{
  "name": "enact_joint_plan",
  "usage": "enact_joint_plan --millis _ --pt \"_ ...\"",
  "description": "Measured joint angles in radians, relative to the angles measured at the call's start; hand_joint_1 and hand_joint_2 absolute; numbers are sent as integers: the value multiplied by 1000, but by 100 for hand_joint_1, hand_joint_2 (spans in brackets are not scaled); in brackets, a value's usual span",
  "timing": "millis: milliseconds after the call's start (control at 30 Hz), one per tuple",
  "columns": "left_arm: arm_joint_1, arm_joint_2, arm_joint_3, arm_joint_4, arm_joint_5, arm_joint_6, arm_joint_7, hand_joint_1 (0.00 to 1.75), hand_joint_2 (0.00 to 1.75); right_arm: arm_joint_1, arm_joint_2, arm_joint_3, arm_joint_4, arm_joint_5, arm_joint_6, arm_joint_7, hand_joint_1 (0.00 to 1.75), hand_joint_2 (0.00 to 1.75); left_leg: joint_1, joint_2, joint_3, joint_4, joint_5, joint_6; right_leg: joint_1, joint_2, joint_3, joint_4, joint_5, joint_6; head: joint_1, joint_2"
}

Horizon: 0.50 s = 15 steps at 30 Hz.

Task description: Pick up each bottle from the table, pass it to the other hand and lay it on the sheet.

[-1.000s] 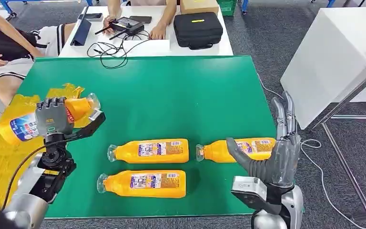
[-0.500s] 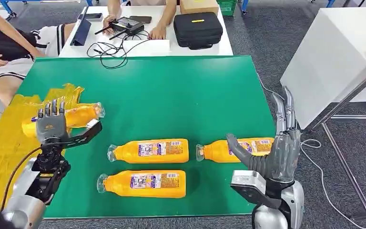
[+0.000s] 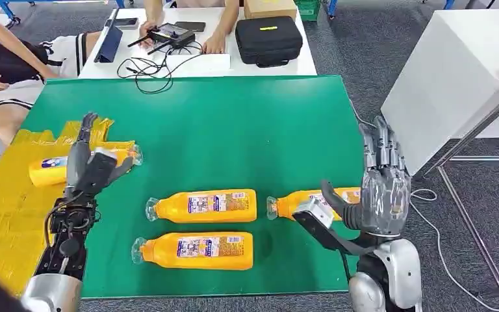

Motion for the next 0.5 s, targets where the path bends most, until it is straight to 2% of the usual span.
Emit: enact_joint_plan --millis 100,200,500 --pt "61 -33 9 -150 155 -112 -41 0 175 -39 -47 -3 58 25 102 30 0 175 0 -1 0 0 0 0 0 -1 0 0 0 0 0 0" --pt "104 -57 0 -267 229 -177 -57 0 175 -64 -105 -12 134 6 183 16 0 175 0 -2 0 0 0 0 0 -2 0 0 0 0 0 0" --pt "153 -84 -72 -414 259 -197 -59 0 175 -74 -201 -35 277 -33 271 -36 0 175 1 -4 -1 0 0 0 0 -4 0 0 0 0 0 0"
